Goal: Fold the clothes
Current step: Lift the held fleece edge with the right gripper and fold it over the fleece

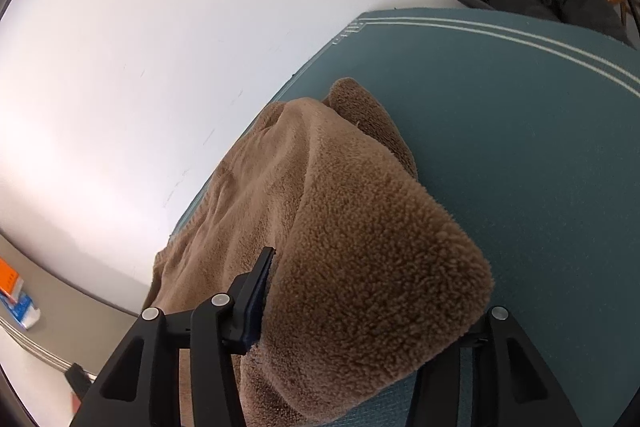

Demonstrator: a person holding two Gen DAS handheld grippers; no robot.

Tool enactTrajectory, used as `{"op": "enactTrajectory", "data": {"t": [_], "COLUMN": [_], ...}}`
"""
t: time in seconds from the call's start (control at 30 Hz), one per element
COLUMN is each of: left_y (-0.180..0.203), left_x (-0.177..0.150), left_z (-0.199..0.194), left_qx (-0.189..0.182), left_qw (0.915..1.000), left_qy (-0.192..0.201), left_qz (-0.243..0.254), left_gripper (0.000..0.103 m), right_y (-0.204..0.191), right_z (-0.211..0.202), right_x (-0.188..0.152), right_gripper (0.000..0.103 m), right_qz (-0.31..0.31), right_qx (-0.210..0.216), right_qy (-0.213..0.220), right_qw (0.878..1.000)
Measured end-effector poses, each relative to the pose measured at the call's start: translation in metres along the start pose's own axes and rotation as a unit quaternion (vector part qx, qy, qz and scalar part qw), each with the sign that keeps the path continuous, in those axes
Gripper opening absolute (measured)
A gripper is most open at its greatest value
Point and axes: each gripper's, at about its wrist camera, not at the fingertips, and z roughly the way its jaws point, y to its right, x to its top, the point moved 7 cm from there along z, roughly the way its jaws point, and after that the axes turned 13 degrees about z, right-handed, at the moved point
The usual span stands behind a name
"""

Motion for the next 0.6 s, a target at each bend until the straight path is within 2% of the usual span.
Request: {"op": "enactTrajectory", "data": {"t": [0.1,0.2,0.33,0.5,0.6], "left_y": [-0.001,-0.005,-0.018,-0.037,-0.037], "left_x": [0.000,0.001,0.002,-0.005,-0.011], "left_z": [-0.004,-0.012,-0.022,-0.032,-0.045], "left_qx": [-0.005,-0.002,0.016,-0.019,-0.021], "left_qw": [0.9999,0.9996,0.9987,0.9956,0.9961], "left_qy": [0.008,0.022,0.031,0.029,0.031], "left_qz": [-0.007,-0.017,-0.035,-0.087,-0.080], "left_gripper": [0.102,0.102,0.102,0.102,0.102], "right_y": [-0.004,-0.023,-0.061,-0.098,-0.110], "right_z": [-0.006,-0.016,-0.031,-0.048,-0.061], "right_x": [0.001,0.000,-0.005,-0.012,-0.008], "right_gripper": [0.040,0.035,0.035,0.035,0.035], "right_qz": [0.010,-0.014,-0.065,-0.094,-0.110], "right_qx": [0.011,0.020,0.033,0.058,0.074], "right_qy": [0.002,0.017,0.041,0.045,0.044], "right_qw": [1.000,1.000,0.997,0.993,0.990]}}
